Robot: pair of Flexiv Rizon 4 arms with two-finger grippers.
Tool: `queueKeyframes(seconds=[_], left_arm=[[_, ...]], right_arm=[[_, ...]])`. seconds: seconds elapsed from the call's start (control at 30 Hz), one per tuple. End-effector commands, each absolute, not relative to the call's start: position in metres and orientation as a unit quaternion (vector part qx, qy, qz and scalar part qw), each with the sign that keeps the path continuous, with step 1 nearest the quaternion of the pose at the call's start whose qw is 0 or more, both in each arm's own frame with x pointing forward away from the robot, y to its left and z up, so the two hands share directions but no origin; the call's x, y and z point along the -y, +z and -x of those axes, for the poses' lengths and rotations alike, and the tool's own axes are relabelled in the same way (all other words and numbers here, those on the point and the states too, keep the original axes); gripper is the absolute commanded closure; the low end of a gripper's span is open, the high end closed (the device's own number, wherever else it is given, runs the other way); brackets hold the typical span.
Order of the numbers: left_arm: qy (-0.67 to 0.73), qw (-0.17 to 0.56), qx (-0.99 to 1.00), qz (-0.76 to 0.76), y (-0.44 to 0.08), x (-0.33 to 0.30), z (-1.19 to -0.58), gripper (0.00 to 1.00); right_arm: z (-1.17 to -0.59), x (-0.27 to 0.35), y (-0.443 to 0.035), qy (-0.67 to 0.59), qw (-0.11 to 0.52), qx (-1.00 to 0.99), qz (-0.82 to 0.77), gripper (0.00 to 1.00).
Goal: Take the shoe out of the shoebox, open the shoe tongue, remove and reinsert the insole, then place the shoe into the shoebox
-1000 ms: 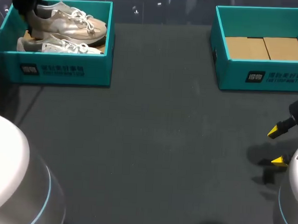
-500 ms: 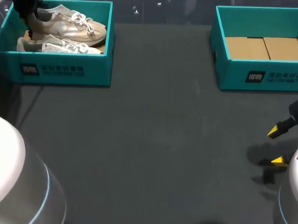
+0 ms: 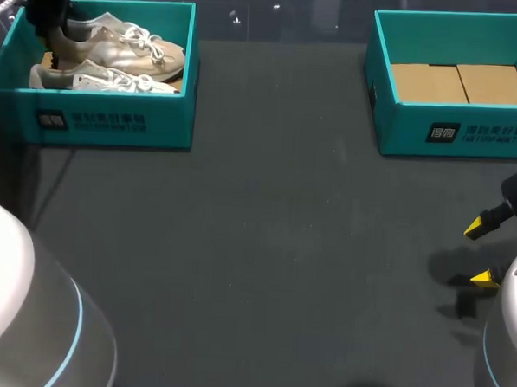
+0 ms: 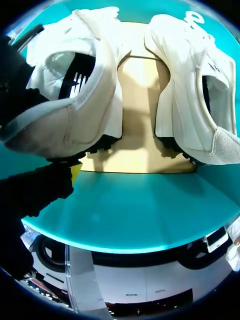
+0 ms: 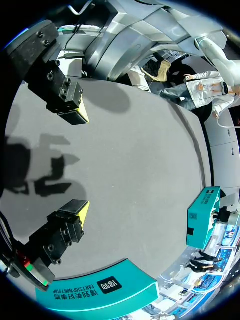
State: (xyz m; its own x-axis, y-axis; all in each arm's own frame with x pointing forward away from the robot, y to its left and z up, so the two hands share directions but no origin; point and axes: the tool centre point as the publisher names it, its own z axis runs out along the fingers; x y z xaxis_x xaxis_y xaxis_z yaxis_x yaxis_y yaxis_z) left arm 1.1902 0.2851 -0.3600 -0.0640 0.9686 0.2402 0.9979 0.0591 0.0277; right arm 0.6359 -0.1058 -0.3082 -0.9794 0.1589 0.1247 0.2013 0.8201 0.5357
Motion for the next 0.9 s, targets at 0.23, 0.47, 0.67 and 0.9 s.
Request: queueKeyframes(seconds=[0.23,0.47,0.67,0.9], left_arm=[[-0.084,0.077,0.725,0.679,-0.361,-0.279,-1.192,0.56],[-0.074,0.066,0.728,0.679,-0.346,-0.273,-1.187,0.41],[-0.077,0.054,0.728,0.679,-0.335,-0.271,-1.183,0.04],[-0.083,0.046,0.731,0.675,-0.325,-0.273,-1.183,0.00]], right_arm=[[-0.634,0.106,-0.308,-0.284,0.036,0.954,0.095,0.00],[-0.634,0.106,-0.308,-0.284,0.036,0.954,0.095,0.00],[-0.634,0.106,-0.308,-0.284,0.036,0.954,0.095,0.00],[-0.634,0.106,-0.308,-0.284,0.036,0.954,0.095,0.00]])
